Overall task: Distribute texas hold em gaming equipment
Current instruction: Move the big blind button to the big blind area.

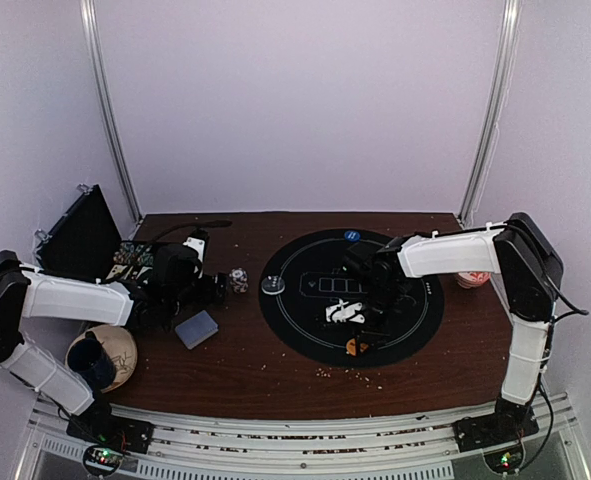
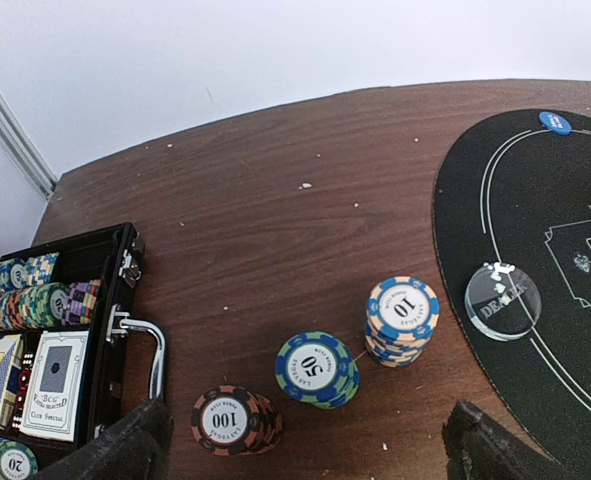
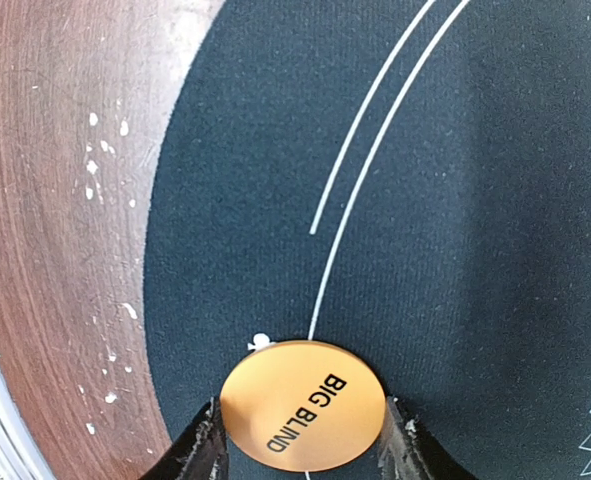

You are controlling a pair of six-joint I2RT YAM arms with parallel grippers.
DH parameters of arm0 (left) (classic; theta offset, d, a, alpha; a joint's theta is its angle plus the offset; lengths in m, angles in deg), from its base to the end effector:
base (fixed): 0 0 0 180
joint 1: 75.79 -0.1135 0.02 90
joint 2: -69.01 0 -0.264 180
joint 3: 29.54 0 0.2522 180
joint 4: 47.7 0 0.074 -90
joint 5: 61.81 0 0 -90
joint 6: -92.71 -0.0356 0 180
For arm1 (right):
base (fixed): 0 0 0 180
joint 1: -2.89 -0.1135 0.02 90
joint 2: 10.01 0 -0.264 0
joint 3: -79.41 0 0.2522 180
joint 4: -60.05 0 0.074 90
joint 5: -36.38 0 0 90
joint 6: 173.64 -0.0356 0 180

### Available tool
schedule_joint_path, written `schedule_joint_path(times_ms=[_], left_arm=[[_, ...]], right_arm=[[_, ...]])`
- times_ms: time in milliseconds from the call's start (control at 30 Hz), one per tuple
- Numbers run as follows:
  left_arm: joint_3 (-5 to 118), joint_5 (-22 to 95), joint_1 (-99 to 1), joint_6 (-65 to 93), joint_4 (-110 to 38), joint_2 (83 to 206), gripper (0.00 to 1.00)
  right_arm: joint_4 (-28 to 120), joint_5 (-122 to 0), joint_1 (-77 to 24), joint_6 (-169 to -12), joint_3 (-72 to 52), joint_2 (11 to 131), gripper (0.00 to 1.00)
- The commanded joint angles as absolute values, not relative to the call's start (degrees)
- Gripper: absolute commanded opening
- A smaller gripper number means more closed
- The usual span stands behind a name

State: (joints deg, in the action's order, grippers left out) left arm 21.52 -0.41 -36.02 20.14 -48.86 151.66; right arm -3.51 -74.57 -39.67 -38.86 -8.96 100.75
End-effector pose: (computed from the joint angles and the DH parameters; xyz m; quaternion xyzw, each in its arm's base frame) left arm 0.2352 -0.1736 0.1899 0.0425 0.8488 -0.0422 0.5252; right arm 0.2524 0.2490 0.1573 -0.6832 0.7064 0.1810 0.0383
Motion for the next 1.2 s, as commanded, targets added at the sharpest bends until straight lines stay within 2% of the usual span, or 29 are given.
schedule_joint_path(times_ms=[0,533,833,1167], left_arm=[[22.87,-0.78,-35.73,19.54,-49.93,151.28,0.98],[22.87,-0.77,-35.8,19.58,-49.91,151.19,0.98],[22.83,-0.95,-35.77,19.54,-49.85,151.27,0.98],[22.82,-1.17,-35.71,19.67,-49.76,151.19,0.98]], right_arm=[[-7.77,-76.16,-41.0,-37.93,-8.14,100.82,0.44],[-8.91,-76.12,-43.02,-37.64,-8.4,101.15,0.47],[-8.4,-76.85,-42.52,-37.18,-8.97,97.44,0.77],[5.39,-73.89,-36.2,-47.25,-7.7,85.71,1.0]])
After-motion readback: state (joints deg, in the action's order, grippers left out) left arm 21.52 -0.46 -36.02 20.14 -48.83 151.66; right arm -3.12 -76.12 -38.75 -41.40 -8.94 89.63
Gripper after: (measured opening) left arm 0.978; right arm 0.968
